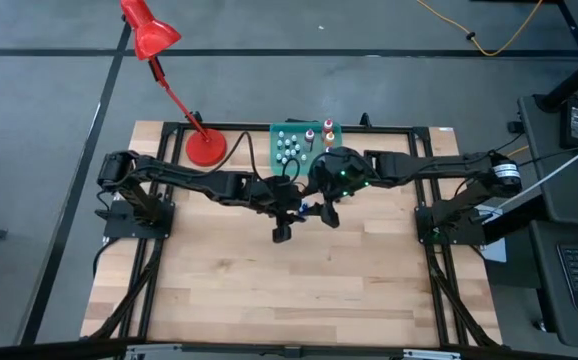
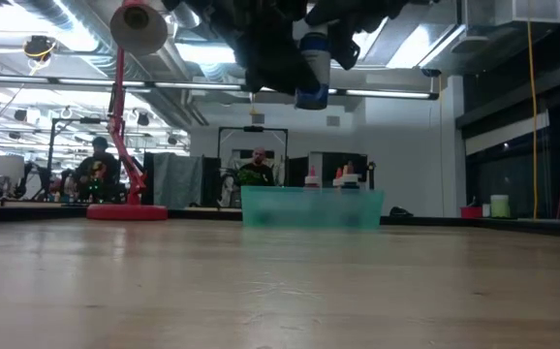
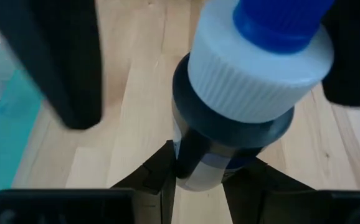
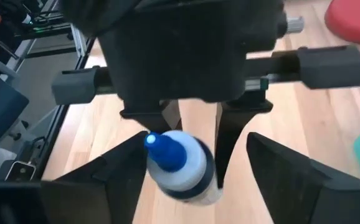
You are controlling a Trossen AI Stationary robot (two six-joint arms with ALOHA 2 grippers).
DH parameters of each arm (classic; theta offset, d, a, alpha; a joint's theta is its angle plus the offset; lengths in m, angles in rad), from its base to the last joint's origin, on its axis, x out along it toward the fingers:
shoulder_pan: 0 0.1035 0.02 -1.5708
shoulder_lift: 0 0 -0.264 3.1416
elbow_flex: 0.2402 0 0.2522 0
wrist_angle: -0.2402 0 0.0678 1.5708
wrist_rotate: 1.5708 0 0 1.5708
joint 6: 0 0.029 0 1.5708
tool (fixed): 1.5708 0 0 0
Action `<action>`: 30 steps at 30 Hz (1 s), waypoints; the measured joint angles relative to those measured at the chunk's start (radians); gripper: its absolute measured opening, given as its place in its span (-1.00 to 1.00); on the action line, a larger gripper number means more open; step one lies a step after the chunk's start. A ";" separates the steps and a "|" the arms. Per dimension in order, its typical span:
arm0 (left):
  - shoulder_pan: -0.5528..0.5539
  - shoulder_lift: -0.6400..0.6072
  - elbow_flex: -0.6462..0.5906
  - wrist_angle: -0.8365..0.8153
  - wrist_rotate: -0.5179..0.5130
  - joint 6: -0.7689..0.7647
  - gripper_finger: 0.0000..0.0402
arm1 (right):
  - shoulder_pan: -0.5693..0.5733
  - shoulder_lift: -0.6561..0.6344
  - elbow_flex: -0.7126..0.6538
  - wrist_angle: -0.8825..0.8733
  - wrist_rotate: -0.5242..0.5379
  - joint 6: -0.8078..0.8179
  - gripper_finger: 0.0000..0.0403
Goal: Pick & Place food coloring
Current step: Put the large blue food coloring bottle into the green bin
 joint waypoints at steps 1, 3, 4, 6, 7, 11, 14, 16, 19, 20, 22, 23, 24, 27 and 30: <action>0.000 0.000 0.000 -0.002 -0.001 0.000 -0.50 | 0.000 0.000 0.000 -0.007 -0.003 0.001 0.31; 0.001 0.000 0.000 -0.004 0.000 0.000 -0.50 | 0.001 0.000 0.000 -0.029 -0.008 0.001 0.22; 0.002 0.000 0.000 -0.004 0.000 0.000 -0.50 | 0.001 0.000 0.000 -0.039 -0.009 0.002 0.17; 0.006 0.000 0.000 -0.004 0.000 0.000 -0.50 | 0.001 0.000 0.000 -0.058 -0.013 0.002 0.05; 0.007 0.000 0.000 -0.003 0.000 0.000 -0.50 | 0.001 0.000 0.000 -0.065 -0.019 0.002 0.00; 0.014 0.000 0.000 -0.001 0.013 -0.003 -0.50 | 0.001 0.000 0.000 -0.060 -0.028 0.002 -0.20; 0.018 0.000 0.000 0.001 0.028 -0.003 -0.50 | 0.001 0.000 0.000 -0.057 -0.029 0.005 -0.25; 0.018 0.000 0.000 0.001 0.031 -0.003 -0.50 | 0.005 0.000 0.000 -0.054 -0.030 0.015 -0.23; 0.018 0.000 0.000 0.004 0.033 -0.009 -0.50 | 0.011 0.000 0.000 -0.051 -0.030 0.024 -0.16; 0.017 0.000 0.000 0.004 0.038 -0.013 -0.50 | 0.014 0.000 0.000 -0.050 -0.030 0.026 -0.16; 0.018 0.000 0.000 0.004 0.048 -0.016 -0.50 | 0.015 0.000 0.000 -0.045 -0.030 0.027 -0.16; 0.018 0.000 0.000 0.004 0.050 -0.016 -0.50 | 0.015 0.000 0.000 -0.043 -0.030 0.028 -0.18; 0.018 0.000 0.000 0.004 0.050 -0.016 -0.50 | 0.015 0.000 -0.001 -0.040 -0.030 0.029 -0.20; 0.018 0.000 0.000 0.004 0.050 -0.017 -0.50 | 0.015 0.000 -0.001 -0.036 -0.031 0.030 -0.22; 0.018 0.000 0.000 0.004 0.050 -0.018 -0.50 | 0.015 0.000 -0.001 -0.033 -0.031 0.030 -0.18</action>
